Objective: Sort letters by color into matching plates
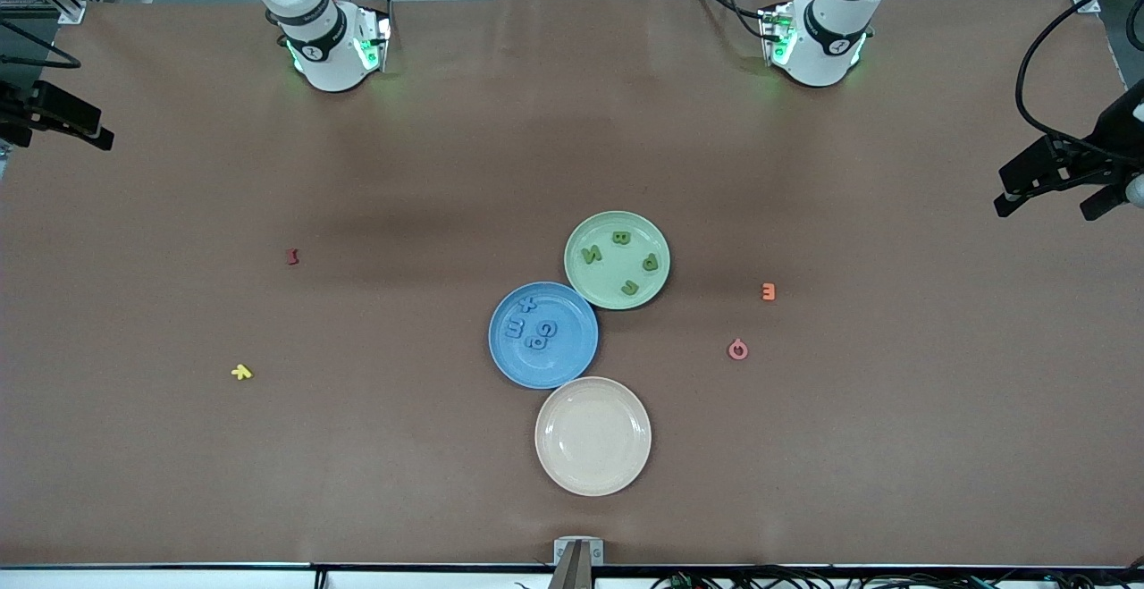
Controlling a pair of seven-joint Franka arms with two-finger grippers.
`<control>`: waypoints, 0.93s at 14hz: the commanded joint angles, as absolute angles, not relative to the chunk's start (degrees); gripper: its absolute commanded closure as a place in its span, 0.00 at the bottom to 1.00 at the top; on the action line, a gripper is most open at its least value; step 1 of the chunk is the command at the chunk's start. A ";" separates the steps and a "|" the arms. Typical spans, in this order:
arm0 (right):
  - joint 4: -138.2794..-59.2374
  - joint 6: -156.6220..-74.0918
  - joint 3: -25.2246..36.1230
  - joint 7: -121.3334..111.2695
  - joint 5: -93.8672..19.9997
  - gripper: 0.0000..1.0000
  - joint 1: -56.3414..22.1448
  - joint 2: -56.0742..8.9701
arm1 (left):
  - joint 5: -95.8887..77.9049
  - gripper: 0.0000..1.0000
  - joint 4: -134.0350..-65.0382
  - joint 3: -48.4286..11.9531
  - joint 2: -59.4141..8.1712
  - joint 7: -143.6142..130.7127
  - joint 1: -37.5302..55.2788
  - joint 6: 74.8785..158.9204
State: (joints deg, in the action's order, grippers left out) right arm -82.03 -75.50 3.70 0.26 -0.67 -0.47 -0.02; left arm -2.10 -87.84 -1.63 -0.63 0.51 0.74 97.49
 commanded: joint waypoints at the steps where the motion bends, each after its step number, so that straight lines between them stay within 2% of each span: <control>1: -88.75 -77.77 3.60 -0.35 -0.79 0.00 -0.53 4.73 | -2.81 0.00 -86.66 -1.49 -1.23 1.41 0.88 97.29; 5: -90.52 -78.92 3.08 -0.44 -0.53 0.00 -0.18 5.54 | -2.81 0.00 -86.66 -1.49 -1.23 1.41 0.88 97.29; 8: -94.74 -82.35 1.51 -0.44 -0.53 0.00 1.48 7.99 | -2.81 0.00 -86.66 -1.49 -1.23 1.41 0.88 97.29; 10: -94.75 -82.53 -1.05 -0.35 -0.44 0.00 3.60 7.82 | -2.81 0.00 -86.66 -1.49 -1.23 1.41 0.88 97.29; 13: -94.66 -83.40 -0.88 -0.35 -0.09 0.00 3.25 7.56 | -2.81 0.00 -86.66 -1.49 -1.23 1.41 0.88 97.29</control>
